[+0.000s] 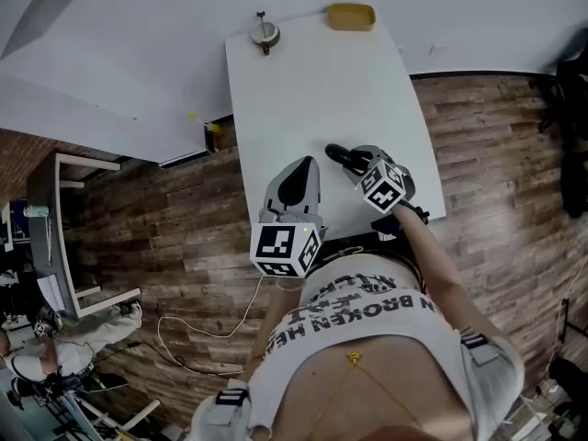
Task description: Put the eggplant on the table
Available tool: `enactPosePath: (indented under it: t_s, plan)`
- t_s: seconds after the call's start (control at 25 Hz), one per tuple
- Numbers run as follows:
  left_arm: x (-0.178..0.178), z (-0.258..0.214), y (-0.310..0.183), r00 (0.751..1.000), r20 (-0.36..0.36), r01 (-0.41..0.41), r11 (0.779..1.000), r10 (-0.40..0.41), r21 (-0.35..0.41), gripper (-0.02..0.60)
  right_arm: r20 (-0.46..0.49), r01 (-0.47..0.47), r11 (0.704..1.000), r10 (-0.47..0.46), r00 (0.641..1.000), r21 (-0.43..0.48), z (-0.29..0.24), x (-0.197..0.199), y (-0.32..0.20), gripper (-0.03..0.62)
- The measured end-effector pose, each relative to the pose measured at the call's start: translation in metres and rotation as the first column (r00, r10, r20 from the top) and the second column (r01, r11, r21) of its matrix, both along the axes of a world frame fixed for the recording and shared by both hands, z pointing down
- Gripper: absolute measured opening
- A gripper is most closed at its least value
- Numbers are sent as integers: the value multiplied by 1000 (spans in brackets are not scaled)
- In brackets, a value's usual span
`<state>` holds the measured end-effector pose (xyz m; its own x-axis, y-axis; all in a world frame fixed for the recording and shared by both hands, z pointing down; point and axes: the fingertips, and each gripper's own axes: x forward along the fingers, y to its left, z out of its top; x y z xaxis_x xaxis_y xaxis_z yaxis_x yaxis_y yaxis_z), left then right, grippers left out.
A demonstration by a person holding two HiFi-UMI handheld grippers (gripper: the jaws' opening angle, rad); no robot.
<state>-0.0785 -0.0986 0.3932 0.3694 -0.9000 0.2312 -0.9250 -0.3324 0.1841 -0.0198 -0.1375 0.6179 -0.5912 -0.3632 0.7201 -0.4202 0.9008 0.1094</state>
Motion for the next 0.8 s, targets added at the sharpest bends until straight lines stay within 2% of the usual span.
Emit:
enactPosePath:
  t_s: [0.48, 0.8]
  plan:
    - [-1, 7, -1, 1000, 0, 0, 1000, 0, -12, -2, -22, -20, 993, 17, 1000, -117, 40, -1, 0, 175]
    - [-2, 9, 1, 1000, 0, -2, 1000, 2, -19, -2, -60, -26, 987, 17, 998, -162, 61, 5, 6, 175]
